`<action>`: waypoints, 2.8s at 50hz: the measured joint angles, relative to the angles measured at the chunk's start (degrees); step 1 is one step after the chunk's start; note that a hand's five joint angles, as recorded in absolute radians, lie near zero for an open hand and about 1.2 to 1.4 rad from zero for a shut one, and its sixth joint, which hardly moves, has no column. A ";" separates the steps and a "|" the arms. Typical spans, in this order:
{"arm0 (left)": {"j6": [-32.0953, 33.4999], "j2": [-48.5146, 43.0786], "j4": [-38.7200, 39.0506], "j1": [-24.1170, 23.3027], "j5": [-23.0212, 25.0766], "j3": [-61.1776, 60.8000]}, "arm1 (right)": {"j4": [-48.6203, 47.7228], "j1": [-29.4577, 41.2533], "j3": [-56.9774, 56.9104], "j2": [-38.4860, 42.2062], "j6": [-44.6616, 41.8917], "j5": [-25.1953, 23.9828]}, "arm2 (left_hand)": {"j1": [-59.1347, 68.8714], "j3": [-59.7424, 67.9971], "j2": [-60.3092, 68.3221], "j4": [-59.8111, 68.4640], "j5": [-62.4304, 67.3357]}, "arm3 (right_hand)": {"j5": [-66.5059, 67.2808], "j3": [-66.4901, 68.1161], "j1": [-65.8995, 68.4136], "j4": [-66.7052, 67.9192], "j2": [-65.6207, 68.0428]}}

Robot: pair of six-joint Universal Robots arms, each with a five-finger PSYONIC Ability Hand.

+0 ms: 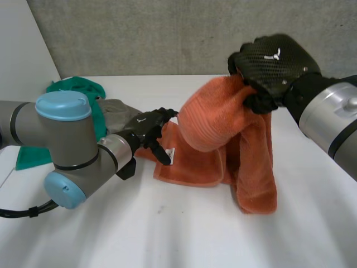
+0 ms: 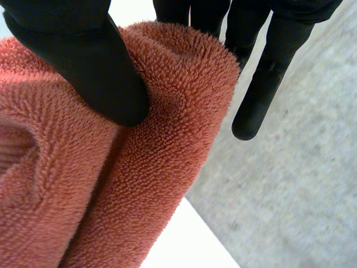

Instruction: Fold the laundry.

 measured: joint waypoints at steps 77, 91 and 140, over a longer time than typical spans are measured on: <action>22.38 16.29 9.24 2.41 -16.32 13.38 | -58.74 -15.49 -8.54 23.80 17.08 -12.95 | 54.70 23.57 56.24 56.88 53.41 | -0.02 0.04 0.00 0.11 0.00; 23.07 11.36 10.31 2.41 -9.43 -12.20 | -30.37 -22.32 4.23 28.31 1.40 -31.20 | 54.70 23.57 56.24 56.89 53.41 | -2.34 -3.03 -1.67 -3.12 -2.93; 17.79 26.40 -1.76 2.31 -9.88 -9.00 | -14.54 -4.00 17.83 24.25 19.08 19.21 | 54.70 23.57 56.24 56.89 53.41 | -13.60 -15.61 -14.74 -16.70 -14.04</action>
